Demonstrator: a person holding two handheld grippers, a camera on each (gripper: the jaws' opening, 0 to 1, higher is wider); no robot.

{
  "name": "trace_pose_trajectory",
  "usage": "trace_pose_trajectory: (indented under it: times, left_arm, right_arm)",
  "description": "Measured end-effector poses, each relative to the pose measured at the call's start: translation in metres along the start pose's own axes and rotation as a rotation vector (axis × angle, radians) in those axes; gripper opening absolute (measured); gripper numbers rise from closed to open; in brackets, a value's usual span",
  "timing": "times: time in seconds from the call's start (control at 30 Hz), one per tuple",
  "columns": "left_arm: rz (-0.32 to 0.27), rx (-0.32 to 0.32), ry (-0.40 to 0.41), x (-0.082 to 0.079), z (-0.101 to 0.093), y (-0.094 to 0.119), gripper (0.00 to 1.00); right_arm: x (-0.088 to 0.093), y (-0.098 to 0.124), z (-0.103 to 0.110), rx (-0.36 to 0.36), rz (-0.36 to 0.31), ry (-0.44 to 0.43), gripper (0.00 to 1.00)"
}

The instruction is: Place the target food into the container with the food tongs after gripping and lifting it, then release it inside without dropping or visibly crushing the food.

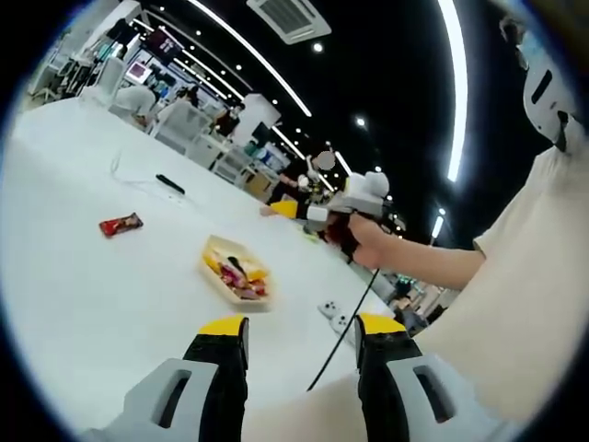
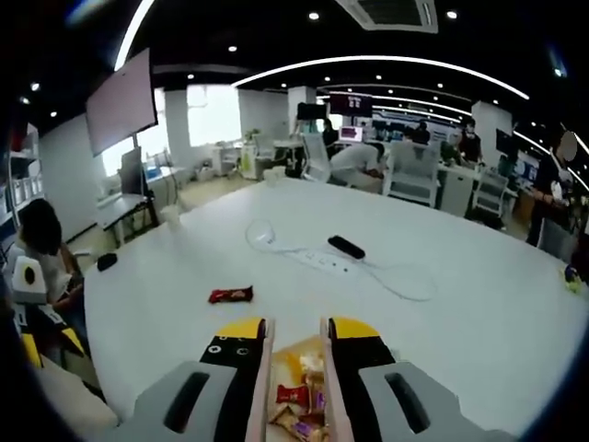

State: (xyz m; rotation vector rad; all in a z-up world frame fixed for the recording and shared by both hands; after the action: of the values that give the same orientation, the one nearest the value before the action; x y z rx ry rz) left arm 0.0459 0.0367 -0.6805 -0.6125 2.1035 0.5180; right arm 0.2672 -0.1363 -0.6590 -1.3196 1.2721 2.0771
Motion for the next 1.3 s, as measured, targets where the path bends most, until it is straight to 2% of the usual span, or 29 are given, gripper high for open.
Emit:
trace_pose_trajectory:
  times: [0.2, 0.57, 0.77, 0.87, 1.1, 1.2, 1.3]
  left_arm:
    - [0.004, 0.009, 0.004, 0.001, -0.001, -0.004, 0.45]
    - [-0.015, 0.006, 0.014, -0.001, 0.012, 0.0, 0.45]
    - [-0.056, -0.015, 0.019, -0.011, 0.024, 0.008, 0.45]
    - [-0.067, -0.025, 0.025, -0.011, 0.03, 0.011, 0.45]
    - [-0.12, -0.052, 0.03, -0.023, 0.045, 0.02, 0.45]
    - [-0.133, -0.066, 0.038, -0.024, 0.05, 0.026, 0.45]
    - [-0.13, -0.085, 0.038, -0.021, 0.056, 0.034, 0.45]
  right_arm:
    - [0.004, -0.004, 0.006, -0.028, 0.029, 0.013, 0.26]
    - [0.001, -0.029, 0.036, -0.114, 0.112, 0.121, 0.27]
    - [-0.002, -0.051, 0.063, -0.195, 0.18, 0.225, 0.27]
    - [-0.006, -0.063, 0.075, -0.22, 0.199, 0.274, 0.27]
    - [-0.015, -0.093, 0.104, -0.288, 0.238, 0.384, 0.27]
    - [-0.016, -0.101, 0.111, -0.301, 0.251, 0.414, 0.27]
    - [-0.015, -0.113, 0.12, -0.333, 0.279, 0.484, 0.27]
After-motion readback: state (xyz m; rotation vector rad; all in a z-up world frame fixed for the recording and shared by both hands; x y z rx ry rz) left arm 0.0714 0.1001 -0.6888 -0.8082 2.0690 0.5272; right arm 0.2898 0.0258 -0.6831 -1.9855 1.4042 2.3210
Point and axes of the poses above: the point that each gripper's makers call its tool centre point, and the gripper's own axes: y roughly backward along the fingers, z roughly to its left, x roughly out of its underside, the point moved 3 cm from there along y, roughly backward along the fingers, and after that the axes turned 9 degrees about -y, right-handed, at the moved point
